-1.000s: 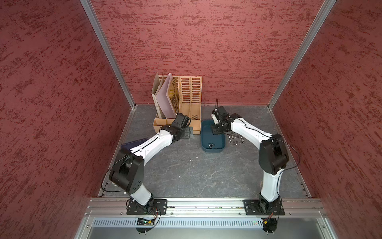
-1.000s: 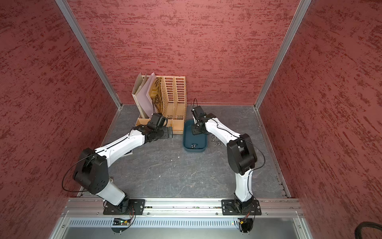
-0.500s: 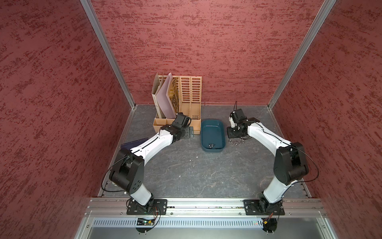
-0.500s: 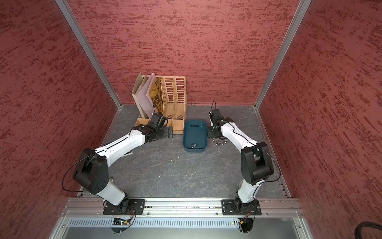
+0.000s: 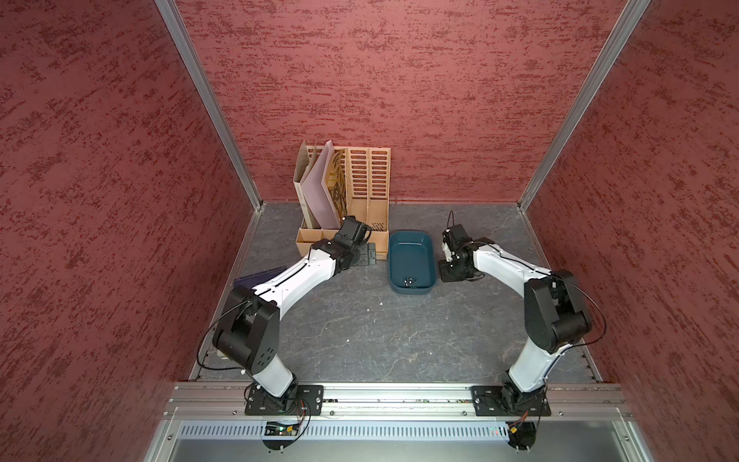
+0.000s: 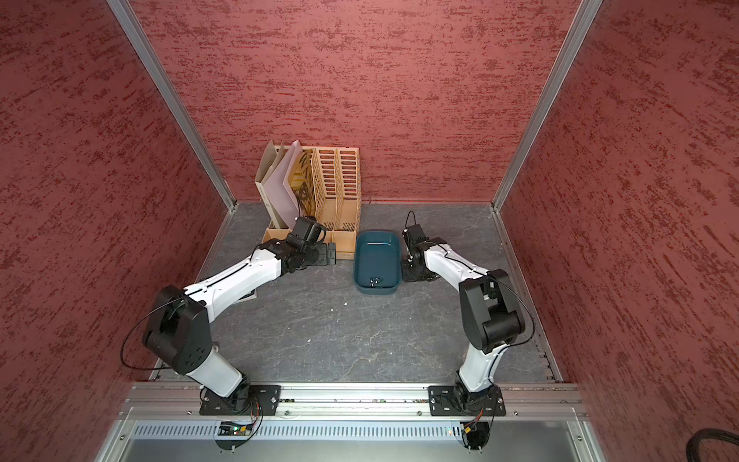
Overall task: Take out the wing nut from the storage box
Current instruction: Place the wing nut at the center of the board.
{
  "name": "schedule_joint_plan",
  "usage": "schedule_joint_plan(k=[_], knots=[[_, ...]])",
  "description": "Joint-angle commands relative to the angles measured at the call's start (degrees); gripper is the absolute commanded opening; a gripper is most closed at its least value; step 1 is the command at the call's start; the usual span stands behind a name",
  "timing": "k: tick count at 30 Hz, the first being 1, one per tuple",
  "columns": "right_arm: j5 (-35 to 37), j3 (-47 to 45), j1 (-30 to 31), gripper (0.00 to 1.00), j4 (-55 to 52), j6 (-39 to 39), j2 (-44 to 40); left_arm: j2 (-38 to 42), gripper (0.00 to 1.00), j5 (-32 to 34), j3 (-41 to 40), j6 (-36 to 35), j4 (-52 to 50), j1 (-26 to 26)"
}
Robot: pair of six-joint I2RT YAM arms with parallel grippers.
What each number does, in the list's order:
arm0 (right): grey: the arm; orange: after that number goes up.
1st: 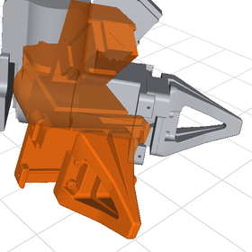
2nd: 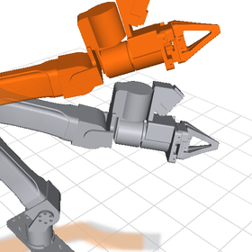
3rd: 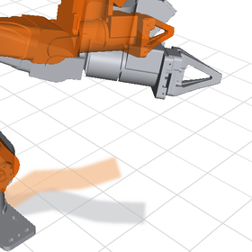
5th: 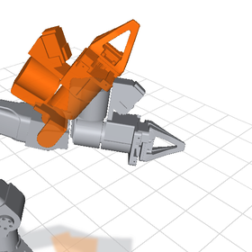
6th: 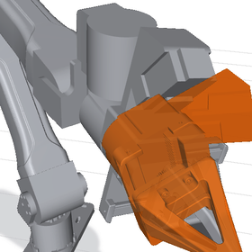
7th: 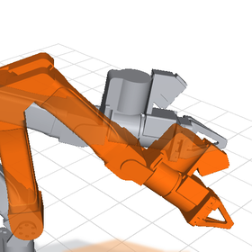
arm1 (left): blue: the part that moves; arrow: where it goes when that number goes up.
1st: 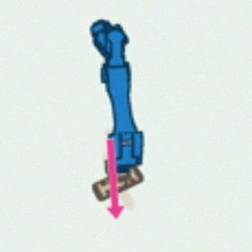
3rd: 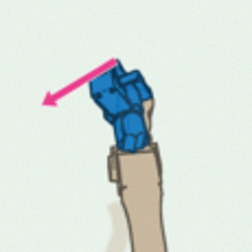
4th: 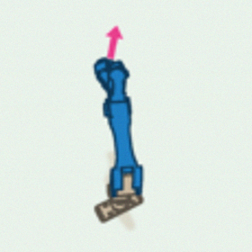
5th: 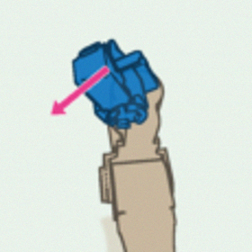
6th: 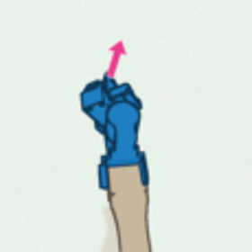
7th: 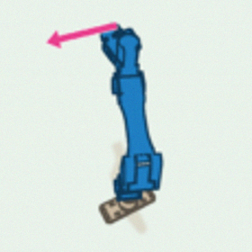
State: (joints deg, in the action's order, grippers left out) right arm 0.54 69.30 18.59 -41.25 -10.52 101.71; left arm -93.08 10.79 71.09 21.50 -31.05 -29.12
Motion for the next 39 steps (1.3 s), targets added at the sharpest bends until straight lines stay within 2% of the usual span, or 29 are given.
schedule_joint_plan(k=[1,14,22,32,39], knots=[[0.43,-0.91,-0.13,0.05,2.63,-0.88,0.94,-1.14,1.00,0.12,1.82,-1.02,-0.39,-0.41],[0.95,-1.18,-0.76,0.08,4.60,-1.25,4.45,-1.05,1.00,0.73,1.76,-1.21,-0.77,-0.41],[1.25,-1.12,-0.79,0.17,4.35,-1.07,4.91,-0.99,1.00,0.83,1.42,-1.06,-0.72,-0.41],[2.46,1.20,-0.80,0.23,0.99,-0.52,-0.52,-0.79,1.00,0.83,1.42,-1.02,-0.77,-0.41],[1.84,6.99,0.11,0.26,-2.16,0.34,-5.62,-0.79,1.00,0.71,0.94,-0.62,-0.33,-0.41]])
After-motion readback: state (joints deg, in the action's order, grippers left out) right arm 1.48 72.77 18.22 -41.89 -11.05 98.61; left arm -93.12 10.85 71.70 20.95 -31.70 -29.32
